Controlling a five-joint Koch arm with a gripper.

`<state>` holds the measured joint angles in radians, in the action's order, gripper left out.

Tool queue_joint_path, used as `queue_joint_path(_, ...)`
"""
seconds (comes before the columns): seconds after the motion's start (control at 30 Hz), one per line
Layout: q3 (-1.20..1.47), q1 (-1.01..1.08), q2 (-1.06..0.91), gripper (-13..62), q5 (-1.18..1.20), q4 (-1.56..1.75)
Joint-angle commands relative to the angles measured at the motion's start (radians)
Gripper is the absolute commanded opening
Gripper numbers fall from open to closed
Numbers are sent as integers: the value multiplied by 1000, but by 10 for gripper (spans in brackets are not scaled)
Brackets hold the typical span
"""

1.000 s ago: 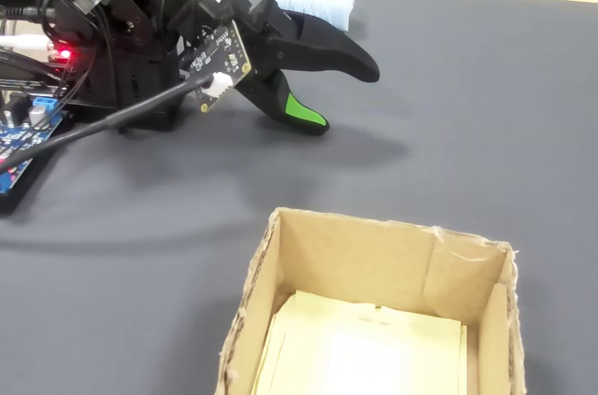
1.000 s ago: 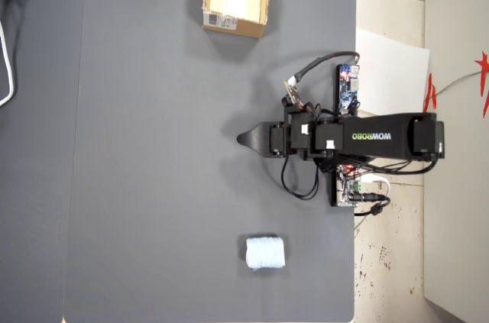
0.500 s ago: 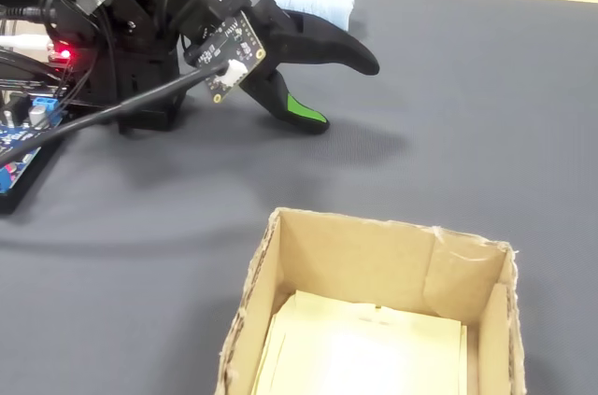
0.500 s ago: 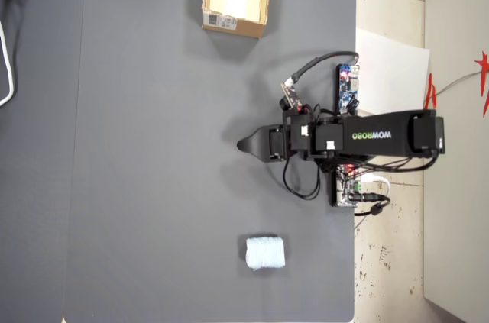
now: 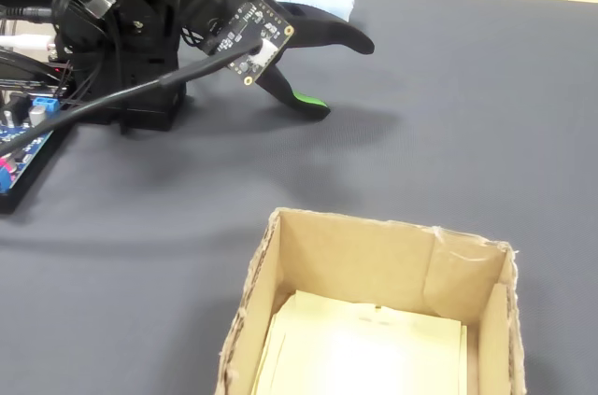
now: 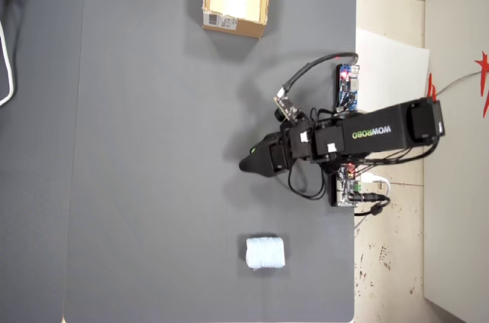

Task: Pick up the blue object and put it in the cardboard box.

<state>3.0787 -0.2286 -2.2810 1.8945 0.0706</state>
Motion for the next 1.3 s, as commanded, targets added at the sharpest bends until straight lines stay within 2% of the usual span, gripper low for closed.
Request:
queue_joint_path(0.0,6,-31,-86,338,123,-71)
queue_joint_path(0.6,-74,-235,-86,337,227,-196)
queue_joint_path(0.97,-241,-411,-77,337,229,-425)
queue_joint_path(1.27,-383,-483,14,336,224,-500)
